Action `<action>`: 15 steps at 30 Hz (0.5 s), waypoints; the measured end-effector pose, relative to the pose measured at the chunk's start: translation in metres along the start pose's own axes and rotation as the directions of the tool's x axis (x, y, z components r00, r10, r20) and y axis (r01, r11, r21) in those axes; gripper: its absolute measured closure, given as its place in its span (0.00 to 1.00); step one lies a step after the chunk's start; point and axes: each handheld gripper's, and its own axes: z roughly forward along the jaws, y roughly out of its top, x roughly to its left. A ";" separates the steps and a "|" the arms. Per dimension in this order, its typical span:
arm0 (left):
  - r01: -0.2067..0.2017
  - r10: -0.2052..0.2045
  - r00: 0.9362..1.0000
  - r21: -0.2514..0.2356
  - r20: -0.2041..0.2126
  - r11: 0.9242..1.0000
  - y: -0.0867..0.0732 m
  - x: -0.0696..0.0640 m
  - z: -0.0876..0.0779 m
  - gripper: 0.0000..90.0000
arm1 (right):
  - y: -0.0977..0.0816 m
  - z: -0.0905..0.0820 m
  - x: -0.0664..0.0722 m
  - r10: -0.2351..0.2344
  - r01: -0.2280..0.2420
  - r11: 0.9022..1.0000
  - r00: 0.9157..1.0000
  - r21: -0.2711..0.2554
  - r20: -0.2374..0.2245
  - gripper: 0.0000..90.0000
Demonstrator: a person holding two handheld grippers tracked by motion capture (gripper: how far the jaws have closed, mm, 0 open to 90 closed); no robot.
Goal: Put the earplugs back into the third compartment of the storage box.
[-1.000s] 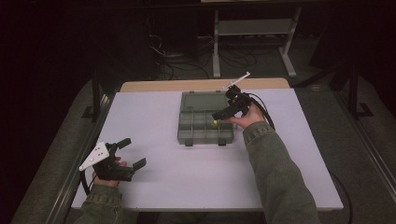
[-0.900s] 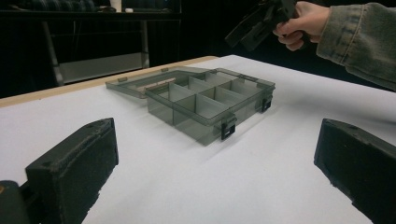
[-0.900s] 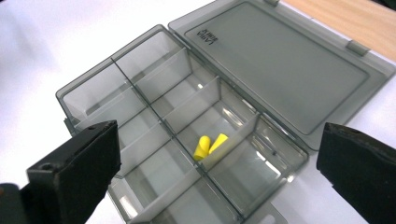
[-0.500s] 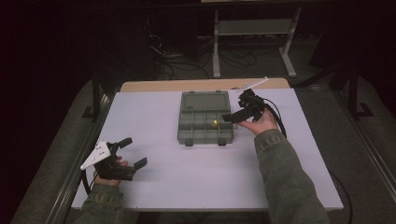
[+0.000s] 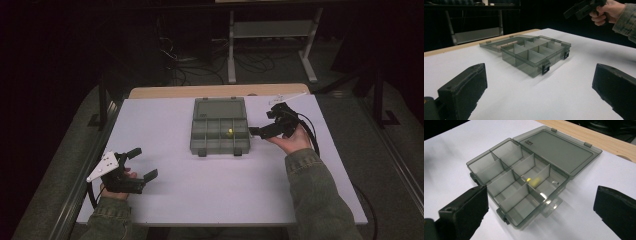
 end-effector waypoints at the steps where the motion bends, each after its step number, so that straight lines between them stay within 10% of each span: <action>1: 0.002 -0.002 1.000 -0.002 -0.001 1.000 0.000 0.000 0.000 0.00 | -0.002 -0.002 0.001 -0.005 0.005 1.000 1.000 -0.004 0.005 0.00; 15: 0.003 -0.003 1.000 -0.002 -0.008 1.000 -0.001 -0.001 -0.003 0.00 | -0.040 -0.020 0.011 0.024 -0.024 0.996 1.000 -0.082 -0.008 0.00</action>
